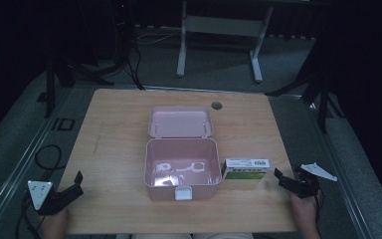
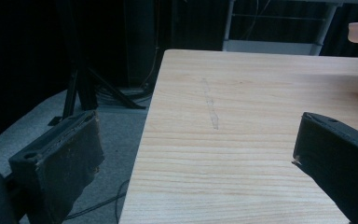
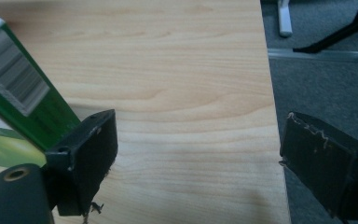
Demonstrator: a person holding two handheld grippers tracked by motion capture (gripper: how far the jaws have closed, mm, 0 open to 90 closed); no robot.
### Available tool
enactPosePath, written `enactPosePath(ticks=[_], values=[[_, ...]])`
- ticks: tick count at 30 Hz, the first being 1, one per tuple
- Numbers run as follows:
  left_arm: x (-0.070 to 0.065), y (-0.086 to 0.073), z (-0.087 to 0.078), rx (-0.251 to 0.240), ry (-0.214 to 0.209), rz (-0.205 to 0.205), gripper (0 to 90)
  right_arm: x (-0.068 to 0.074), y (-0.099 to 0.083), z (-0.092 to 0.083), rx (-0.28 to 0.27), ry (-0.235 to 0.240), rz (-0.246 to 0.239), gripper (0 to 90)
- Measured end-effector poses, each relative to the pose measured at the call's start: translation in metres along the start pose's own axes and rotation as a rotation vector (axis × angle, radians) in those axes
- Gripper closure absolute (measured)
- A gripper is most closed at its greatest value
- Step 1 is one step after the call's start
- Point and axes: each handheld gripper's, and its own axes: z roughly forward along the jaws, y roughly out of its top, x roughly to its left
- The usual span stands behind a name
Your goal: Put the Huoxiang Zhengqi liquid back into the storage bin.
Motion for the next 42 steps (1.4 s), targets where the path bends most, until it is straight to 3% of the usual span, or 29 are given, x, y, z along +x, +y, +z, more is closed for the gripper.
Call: enactPosePath(ticks=[10, 13, 23, 28, 30, 32, 35, 36, 38, 39, 42], values=[[0.000, 0.000, 0.001, 0.006, -0.001, 0.002, 1.6, 0.000, 0.003, 0.003, 0.056, 0.004, -0.019, 10.9], [0.001, 0.000, 0.001, 0.008, -0.004, 0.003, 1.6, -0.002, 0.004, 0.004, 0.078, 0.024, -0.019, 11.3], [0.002, 0.001, 0.002, 0.014, -0.012, -0.004, 1.6, 0.004, 0.005, 0.004, 0.165, 0.092, -0.086, 13.2], [0.002, 0.001, 0.002, 0.018, -0.017, -0.005, 1.6, 0.007, 0.010, 0.000, 0.236, 0.128, -0.164, 13.1], [0.002, 0.001, 0.002, 0.019, -0.019, -0.006, 1.6, 0.007, 0.011, -0.002, 0.245, 0.144, -0.171, 13.1], [0.002, 0.001, 0.002, 0.018, -0.022, -0.007, 1.6, 0.007, 0.015, -0.006, 0.285, 0.163, -0.217, 13.1], [0.002, 0.001, 0.002, 0.021, -0.024, -0.007, 1.6, 0.007, 0.016, -0.008, 0.310, 0.163, -0.251, 13.1], [0.002, 0.001, 0.002, 0.022, -0.024, -0.007, 1.6, 0.008, 0.017, -0.009, 0.352, 0.185, -0.279, 13.1], [0.002, 0.001, 0.002, 0.022, -0.025, -0.007, 1.6, 0.008, 0.017, -0.010, 0.365, 0.195, -0.290, 13.1], [0.003, 0.001, 0.002, 0.023, -0.026, -0.007, 1.6, 0.011, 0.018, -0.011, 0.405, 0.217, -0.330, 13.2], [0.003, 0.001, 0.002, 0.022, -0.027, -0.009, 1.6, 0.013, 0.019, -0.012, 0.442, 0.242, -0.366, 13.1]])
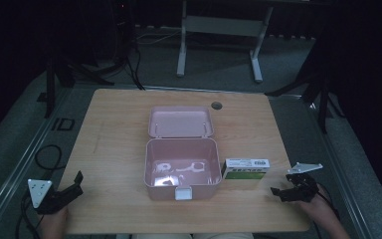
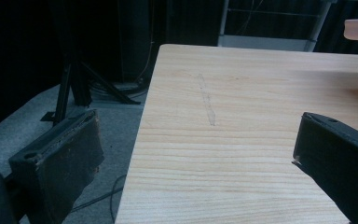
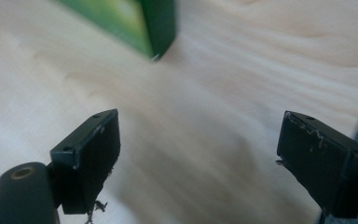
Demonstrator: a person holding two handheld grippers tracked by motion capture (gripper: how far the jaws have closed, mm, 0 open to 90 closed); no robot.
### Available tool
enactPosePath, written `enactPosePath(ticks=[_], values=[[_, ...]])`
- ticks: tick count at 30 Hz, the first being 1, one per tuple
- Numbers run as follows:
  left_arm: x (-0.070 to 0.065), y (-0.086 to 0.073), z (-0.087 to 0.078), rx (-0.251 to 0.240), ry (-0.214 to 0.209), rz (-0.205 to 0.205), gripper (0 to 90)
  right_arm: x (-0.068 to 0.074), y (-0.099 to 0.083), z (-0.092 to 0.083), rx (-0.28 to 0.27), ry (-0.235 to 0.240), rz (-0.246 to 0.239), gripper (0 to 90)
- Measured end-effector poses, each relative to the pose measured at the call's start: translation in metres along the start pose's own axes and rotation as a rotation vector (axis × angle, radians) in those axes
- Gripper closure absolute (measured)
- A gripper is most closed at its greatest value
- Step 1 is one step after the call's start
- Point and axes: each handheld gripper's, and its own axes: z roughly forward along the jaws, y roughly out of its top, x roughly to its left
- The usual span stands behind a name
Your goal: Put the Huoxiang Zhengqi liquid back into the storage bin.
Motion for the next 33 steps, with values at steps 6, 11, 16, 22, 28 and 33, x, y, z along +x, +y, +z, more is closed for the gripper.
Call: enactPosePath(ticks=[6, 11, 16, 22, 28, 33], values=[[0.000, 0.000, 0.000, 0.001, -0.004, -0.001, 1.6, 0.010, 0.006, -0.001, 0.123, 0.085, -0.121, 13.2], [0.000, 0.000, 0.000, 0.002, -0.005, -0.001, 1.6, 0.016, 0.010, -0.001, 0.171, 0.117, -0.171, 13.2], [0.000, 0.000, 0.000, 0.003, -0.006, -0.002, 1.6, 0.023, 0.015, -0.003, 0.241, 0.167, -0.237, 15.0], [0.000, 0.000, 0.000, 0.004, -0.007, -0.003, 1.6, 0.036, 0.025, -0.004, 0.347, 0.177, -0.367, 16.0], [0.000, 0.000, 0.001, 0.006, -0.009, -0.003, 1.6, 0.047, 0.034, -0.004, 0.411, 0.164, -0.459, 18.4], [0.001, 0.000, 0.001, 0.007, -0.012, -0.003, 1.6, 0.057, 0.045, -0.003, 0.463, 0.160, -0.512, 18.4]])
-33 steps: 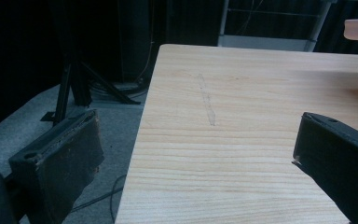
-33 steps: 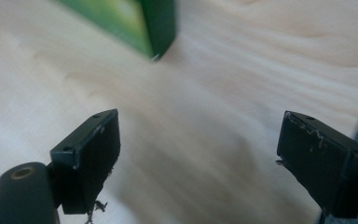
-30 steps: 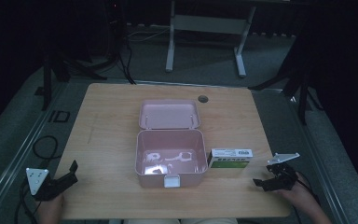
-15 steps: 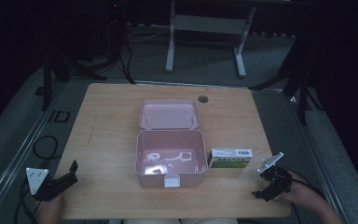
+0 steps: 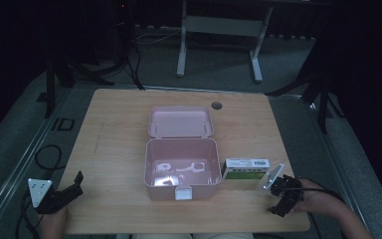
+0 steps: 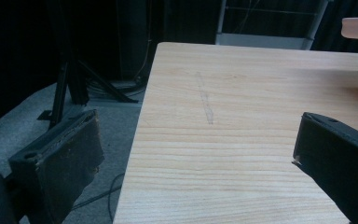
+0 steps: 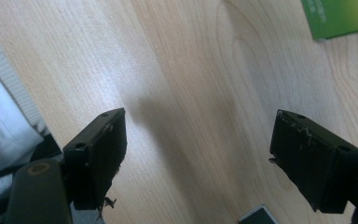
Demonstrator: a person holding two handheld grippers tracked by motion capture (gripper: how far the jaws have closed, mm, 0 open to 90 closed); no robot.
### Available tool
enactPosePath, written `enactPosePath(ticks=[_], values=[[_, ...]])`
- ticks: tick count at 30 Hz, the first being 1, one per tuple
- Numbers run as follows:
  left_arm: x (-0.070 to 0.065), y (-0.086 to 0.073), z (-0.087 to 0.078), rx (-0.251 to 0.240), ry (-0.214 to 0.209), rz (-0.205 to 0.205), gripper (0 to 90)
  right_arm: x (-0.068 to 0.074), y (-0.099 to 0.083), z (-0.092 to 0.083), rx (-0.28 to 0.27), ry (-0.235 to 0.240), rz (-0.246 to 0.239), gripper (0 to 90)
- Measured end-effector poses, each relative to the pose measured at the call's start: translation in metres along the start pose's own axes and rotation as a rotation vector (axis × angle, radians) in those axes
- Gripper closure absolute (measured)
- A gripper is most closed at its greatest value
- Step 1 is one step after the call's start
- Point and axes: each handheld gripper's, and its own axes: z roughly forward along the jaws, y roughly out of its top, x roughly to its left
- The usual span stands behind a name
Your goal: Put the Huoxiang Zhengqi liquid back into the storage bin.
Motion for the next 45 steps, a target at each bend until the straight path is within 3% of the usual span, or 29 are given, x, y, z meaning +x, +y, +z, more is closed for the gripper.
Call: enactPosePath(ticks=[3, 5, 8, 18, 30, 45], values=[[0.000, 0.000, 0.000, 0.000, -0.001, -0.001, 1.6, 0.005, 0.011, -0.001, 0.049, 0.001, -0.065, 19.9], [0.000, 0.000, 0.000, 0.001, -0.002, 0.000, 1.6, 0.007, 0.013, -0.002, 0.054, -0.001, -0.075, 20.7], [0.000, 0.000, 0.000, 0.002, -0.003, 0.001, 1.6, 0.014, 0.026, -0.003, 0.092, -0.006, -0.158, 21.7], [0.000, 0.000, 0.001, 0.007, -0.007, 0.005, 1.6, 0.024, 0.051, -0.013, 0.117, 0.004, -0.293, 26.0], [0.000, 0.000, 0.001, 0.014, -0.010, 0.009, 1.6, 0.028, 0.070, -0.036, 0.105, 0.001, -0.352, 27.6], [0.000, 0.000, 0.001, 0.011, -0.011, 0.008, 1.6, 0.004, 0.099, -0.070, 0.098, -0.057, -0.373, 29.8]])
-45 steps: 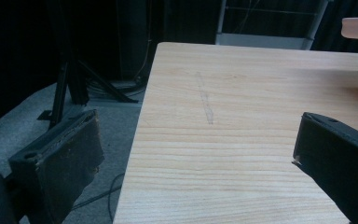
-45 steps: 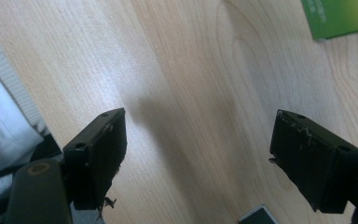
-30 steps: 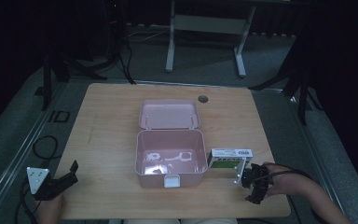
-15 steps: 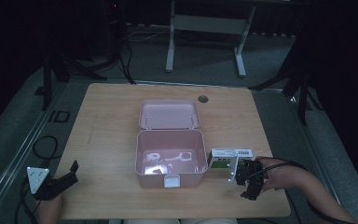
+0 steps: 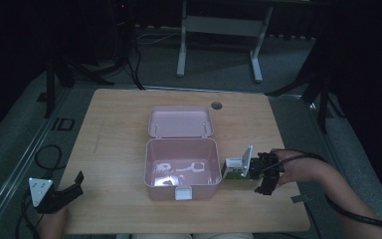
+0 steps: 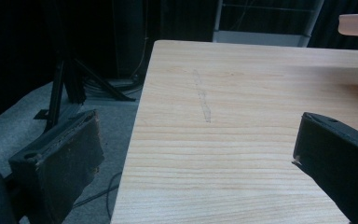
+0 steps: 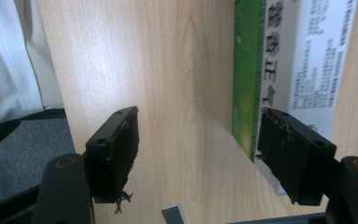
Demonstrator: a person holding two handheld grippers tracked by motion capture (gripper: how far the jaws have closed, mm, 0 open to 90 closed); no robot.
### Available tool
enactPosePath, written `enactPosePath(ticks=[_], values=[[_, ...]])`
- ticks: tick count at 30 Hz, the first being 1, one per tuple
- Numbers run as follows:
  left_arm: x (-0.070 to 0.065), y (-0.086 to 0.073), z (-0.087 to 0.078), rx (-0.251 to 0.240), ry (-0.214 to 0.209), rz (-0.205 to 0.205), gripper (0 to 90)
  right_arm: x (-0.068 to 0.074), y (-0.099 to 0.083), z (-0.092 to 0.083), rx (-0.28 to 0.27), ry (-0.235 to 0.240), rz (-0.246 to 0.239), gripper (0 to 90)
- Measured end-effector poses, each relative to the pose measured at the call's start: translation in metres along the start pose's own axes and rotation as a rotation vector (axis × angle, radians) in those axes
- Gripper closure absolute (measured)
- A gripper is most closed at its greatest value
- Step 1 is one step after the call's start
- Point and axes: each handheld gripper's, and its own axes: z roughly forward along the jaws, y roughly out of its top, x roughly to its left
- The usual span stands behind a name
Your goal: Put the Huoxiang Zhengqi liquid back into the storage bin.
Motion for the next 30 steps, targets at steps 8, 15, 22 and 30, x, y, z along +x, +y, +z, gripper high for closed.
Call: enactPosePath(ticks=[8, 15, 22, 30], values=[[0.000, 0.000, 0.000, 0.003, -0.003, 0.002, 1.6, -0.019, 0.002, 0.000, -0.001, -0.023, -0.003, 31.8], [0.000, 0.000, 0.001, 0.008, -0.007, 0.003, 1.6, -0.037, 0.007, 0.000, 0.001, -0.038, 0.006, 33.0], [0.000, 0.000, 0.001, 0.010, -0.010, 0.002, 1.6, -0.048, 0.013, 0.010, 0.020, -0.012, 0.017, 34.9], [0.000, 0.000, 0.001, 0.012, -0.011, 0.004, 1.6, -0.058, 0.018, 0.027, 0.034, 0.027, 0.034, 37.6]])
